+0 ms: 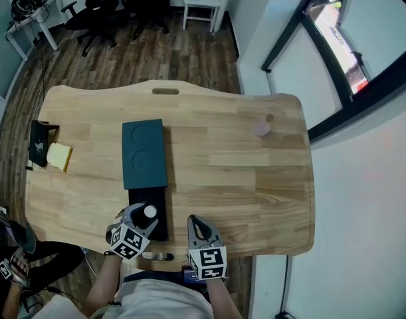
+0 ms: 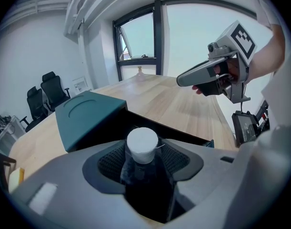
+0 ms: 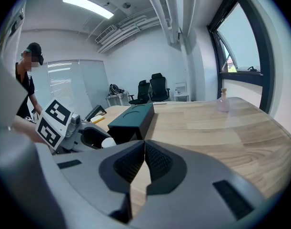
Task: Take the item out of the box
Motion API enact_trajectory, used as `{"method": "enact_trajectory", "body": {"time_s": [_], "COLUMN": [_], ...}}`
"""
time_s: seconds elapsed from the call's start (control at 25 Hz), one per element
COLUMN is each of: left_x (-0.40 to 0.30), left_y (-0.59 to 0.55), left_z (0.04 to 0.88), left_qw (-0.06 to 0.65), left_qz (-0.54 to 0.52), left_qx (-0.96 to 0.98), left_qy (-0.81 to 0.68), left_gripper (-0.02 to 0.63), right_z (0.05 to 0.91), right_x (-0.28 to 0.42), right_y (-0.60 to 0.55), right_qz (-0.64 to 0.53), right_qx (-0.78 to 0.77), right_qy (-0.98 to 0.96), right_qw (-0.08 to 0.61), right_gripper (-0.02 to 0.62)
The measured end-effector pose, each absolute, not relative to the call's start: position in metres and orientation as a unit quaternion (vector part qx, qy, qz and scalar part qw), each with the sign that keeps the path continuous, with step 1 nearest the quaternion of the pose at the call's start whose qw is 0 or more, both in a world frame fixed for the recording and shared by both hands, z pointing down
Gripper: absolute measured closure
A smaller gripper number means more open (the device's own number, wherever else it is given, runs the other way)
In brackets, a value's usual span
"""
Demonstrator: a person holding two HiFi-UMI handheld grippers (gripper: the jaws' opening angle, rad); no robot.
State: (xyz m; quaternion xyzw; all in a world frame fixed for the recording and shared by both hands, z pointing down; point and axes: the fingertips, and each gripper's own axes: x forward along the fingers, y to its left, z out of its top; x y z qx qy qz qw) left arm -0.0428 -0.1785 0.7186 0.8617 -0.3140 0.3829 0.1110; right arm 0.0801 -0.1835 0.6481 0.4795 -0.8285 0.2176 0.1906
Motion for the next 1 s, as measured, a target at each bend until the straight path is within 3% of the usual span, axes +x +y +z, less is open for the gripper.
{"method": "enact_trajectory", "body": {"time_s": [0.2,1.0], "left_x": [-0.043,-0.048], "left_y": [-0.175,-0.170], "left_z": [0.717,0.689], "left_qw": [0.108,0.130], "left_qz": [0.391,0.348], "left_qx": [0.860,0.870], "left_qy": [-0.310,-0.323], "left_gripper": [0.417,0.423], "right_z": [0.646,0.620], "right_x": [0.081,0.088], "right_y": [-0.180,-0.168], "right_qz": [0.216,0.195], "right_qx": [0.478,0.502], "right_qy": [-0.829,-0.823], "right_qw": [0.193,0.182], "right_gripper": [0.589,0.591]}}
